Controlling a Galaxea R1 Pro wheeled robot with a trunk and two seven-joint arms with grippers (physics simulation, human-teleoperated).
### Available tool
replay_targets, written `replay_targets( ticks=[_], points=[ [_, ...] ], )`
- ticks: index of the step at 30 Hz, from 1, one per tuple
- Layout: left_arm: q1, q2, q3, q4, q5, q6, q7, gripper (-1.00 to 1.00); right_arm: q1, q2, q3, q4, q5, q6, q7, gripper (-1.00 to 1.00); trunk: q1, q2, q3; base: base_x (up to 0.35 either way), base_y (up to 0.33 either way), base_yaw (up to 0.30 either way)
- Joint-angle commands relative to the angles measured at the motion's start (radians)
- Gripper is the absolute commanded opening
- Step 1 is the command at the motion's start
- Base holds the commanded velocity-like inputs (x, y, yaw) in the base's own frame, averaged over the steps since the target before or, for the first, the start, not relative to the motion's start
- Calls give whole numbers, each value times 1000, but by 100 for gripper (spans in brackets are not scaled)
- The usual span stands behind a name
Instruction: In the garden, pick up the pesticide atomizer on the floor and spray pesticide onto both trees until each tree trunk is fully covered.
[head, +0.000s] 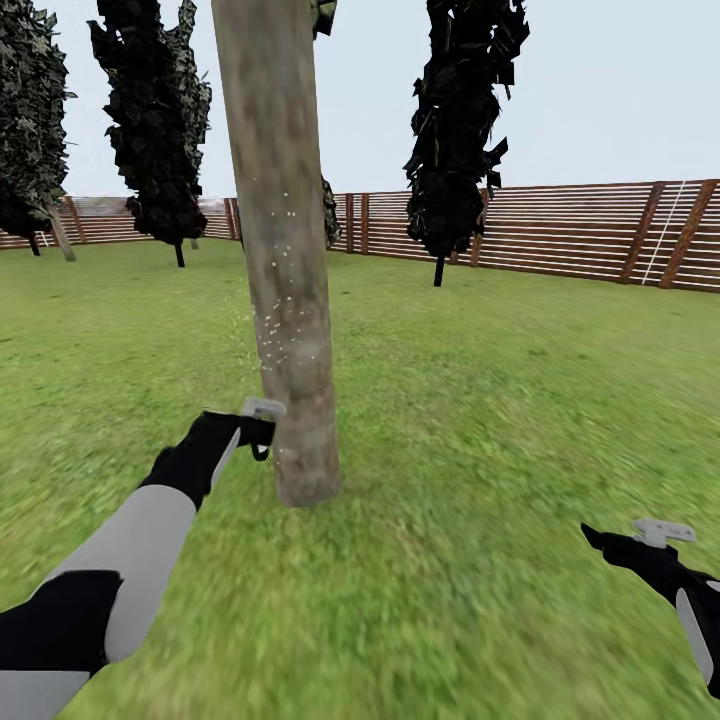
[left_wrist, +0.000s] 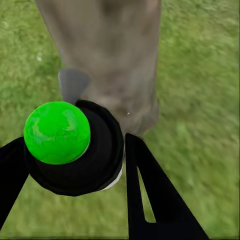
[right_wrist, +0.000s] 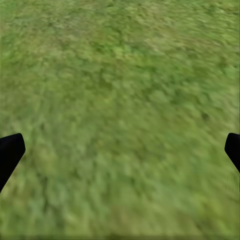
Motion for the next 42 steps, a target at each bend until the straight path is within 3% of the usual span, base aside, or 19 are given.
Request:
replay_targets(
  ticks=[1,7,12,18,23,32,38,42],
  points=[
    [0,3,0,10,1,-1,0,-100,0,0,0,0,0,0,0,100,0,0,0,0,0,0],
    [0,14,0,83,-2,-42,-1,-100,0,0,0,0,0,0,0,100,0,0,0,0,0,0],
    [1,50,-7,107,-3,-68,-3,-100,0,0,0,0,0,0,-1,100,0,0,0,0,0,0],
    [39,59,-11,170,-2,-316,-2,-100,0,0,0,1,0,-3,-2,100,0,0,0,0,0,0],
    [41,77,-11,248,2,-465,-3,-100,0,0,0,0,0,-8,-2,100,0,0,0,0,0,0],
    [42,88,-9,263,6,-494,-6,-100,0,0,-1,0,-1,-10,0,100,0,0,0,0,157,-137],
    [41,88,-8,277,5,-494,-121,-100,0,0,-1,0,0,-10,-1,100,0,0,0,0,110,-233],
    [42,86,-7,276,6,-493,-141,-100,0,0,0,0,0,-10,-1,100,0,0,0,0,5,-25]
  ],
)
